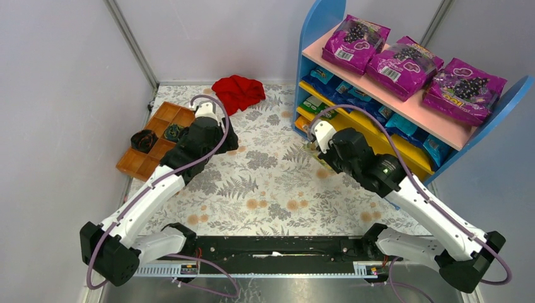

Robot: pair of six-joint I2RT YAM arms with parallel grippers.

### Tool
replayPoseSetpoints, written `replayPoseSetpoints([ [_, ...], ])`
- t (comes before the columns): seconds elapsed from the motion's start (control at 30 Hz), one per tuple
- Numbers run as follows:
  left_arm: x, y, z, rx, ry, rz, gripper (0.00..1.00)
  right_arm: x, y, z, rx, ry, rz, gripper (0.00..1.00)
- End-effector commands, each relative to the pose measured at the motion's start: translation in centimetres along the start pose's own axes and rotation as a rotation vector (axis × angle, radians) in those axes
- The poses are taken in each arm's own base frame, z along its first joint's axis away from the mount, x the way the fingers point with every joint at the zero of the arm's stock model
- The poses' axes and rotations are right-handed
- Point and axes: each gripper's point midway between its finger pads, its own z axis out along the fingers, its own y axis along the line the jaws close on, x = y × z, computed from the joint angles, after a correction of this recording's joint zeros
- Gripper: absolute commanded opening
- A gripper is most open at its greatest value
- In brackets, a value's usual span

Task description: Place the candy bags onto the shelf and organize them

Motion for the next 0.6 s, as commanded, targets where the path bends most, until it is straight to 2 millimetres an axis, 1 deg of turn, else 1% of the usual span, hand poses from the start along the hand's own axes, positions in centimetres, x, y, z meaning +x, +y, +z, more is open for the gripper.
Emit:
replayPoseSetpoints([
  [0.0,-1.7,-0.1,-1.1,-0.005,-0.077,0.026,0.74,-1.2,-4.5,-3.0,0.161,-0.017,-0.231,0.0],
  [0.13,-1.5,-0.5,-1.3,0.005,-0.076,0.034,0.74,-1.5,-8.2,-4.6,0.343,0.05,-0.31,0.0],
  [0.3,-1.4,-0.7,-1.5,0.012,-0.078,0.038,0.75,0.1,-11.8,-5.7,0.56,0.24,-0.459,0.0],
  [0.37,-1.3,-0.8,-1.5,0.015,-0.078,0.039,0.75,0.6,-12.1,-5.3,0.595,0.279,-0.517,0.0],
  [0.43,-1.3,-0.9,-1.6,0.018,-0.078,0.04,0.75,0.7,-12.2,-4.8,0.618,0.283,-0.553,0.0],
  [0.57,-1.2,-1.0,-1.7,0.024,-0.076,0.04,0.75,1.0,-11.7,-2.8,0.596,0.273,-0.573,0.0],
])
